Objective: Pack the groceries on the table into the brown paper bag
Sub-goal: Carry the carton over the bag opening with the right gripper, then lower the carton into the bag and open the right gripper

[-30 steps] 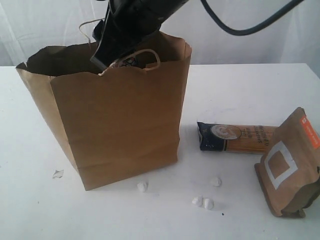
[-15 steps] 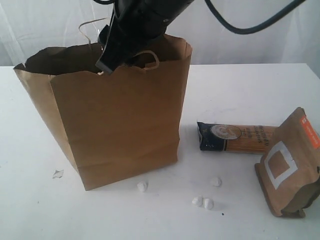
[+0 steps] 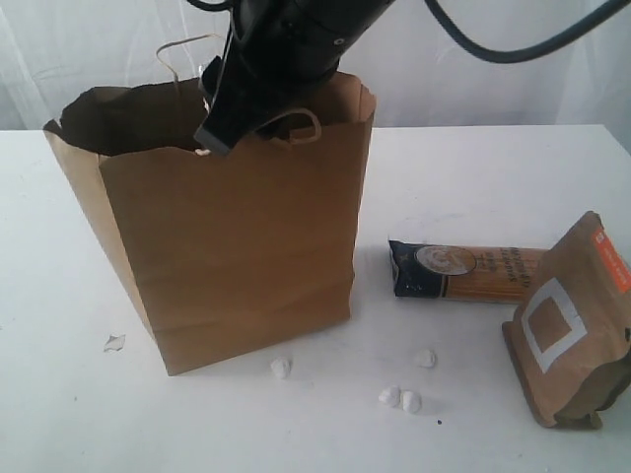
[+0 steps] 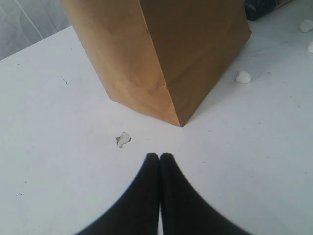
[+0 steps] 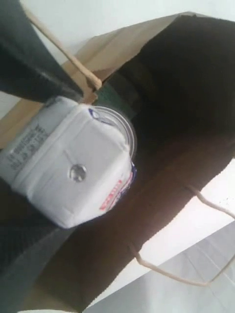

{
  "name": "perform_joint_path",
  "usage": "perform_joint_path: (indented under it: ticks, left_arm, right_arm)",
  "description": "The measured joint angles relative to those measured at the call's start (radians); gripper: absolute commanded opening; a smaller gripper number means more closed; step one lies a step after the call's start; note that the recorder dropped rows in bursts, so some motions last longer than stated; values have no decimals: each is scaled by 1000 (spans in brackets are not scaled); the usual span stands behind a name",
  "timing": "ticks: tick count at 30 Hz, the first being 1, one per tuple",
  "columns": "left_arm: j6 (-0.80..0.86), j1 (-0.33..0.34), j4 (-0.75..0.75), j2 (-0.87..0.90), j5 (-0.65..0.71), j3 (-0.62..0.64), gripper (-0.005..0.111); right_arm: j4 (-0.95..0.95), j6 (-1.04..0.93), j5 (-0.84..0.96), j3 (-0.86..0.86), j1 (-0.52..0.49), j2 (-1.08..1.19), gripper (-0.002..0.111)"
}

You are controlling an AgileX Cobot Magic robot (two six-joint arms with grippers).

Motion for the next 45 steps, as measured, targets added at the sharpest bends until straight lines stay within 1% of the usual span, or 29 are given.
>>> perform_joint_path:
  ticks: [4,10,18,21,25,30,34,42,45]
  left_arm:
    - [0,0,0,0,0,0,0]
    - [0,0,0,0,0,0,0]
    - [0,0,0,0,0,0,0]
    - [0,0,0,0,0,0,0]
    - [0,0,0,0,0,0,0]
    - [0,0,0,0,0,0,0]
    - [0,0,0,0,0,0,0]
    - [0,0,0,0,0,0,0]
    - [0,0,0,0,0,0,0]
  right_arm:
    - [-4,0,0,2,-1,-1,7]
    - [-72,0,-67,4,-1,-1,3]
    - [-110,57,-75,-11,0,-1,3]
    - [-112,80,-37,-50,0,-1,3]
    - [-103,92,63,-128,0,23,3]
    - [-25,97,171,-216,-11,74,3]
    - [49,97,222,-257,-31,103,3]
    - [94,97,237,-294,-61,146,3]
    - [113,87,238,-297,-65,152,9]
